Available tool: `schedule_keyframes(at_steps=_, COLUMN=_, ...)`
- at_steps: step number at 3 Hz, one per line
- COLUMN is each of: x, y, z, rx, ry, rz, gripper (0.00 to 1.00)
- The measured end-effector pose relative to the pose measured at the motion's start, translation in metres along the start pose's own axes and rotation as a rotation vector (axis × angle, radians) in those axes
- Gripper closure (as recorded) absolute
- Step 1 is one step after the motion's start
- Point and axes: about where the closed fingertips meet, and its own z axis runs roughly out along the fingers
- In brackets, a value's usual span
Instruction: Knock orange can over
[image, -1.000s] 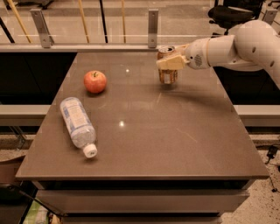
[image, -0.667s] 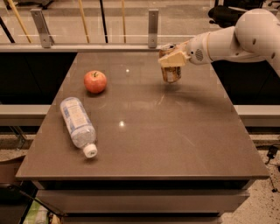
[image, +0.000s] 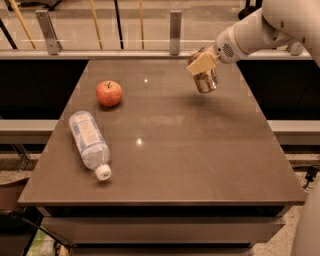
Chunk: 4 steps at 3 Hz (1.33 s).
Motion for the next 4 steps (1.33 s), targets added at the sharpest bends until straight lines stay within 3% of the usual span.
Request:
schedule_keyframes(at_steps=2, x=0.022, y=-0.006, z=0.006, rx=0.049, ry=0.264, rz=-0.005, gripper=1.00)
schedule_keyframes(at_steps=4, x=0.047, y=-0.008, z=0.024, rx=0.079, ry=0.503, rz=-0.050, gripper=1.00)
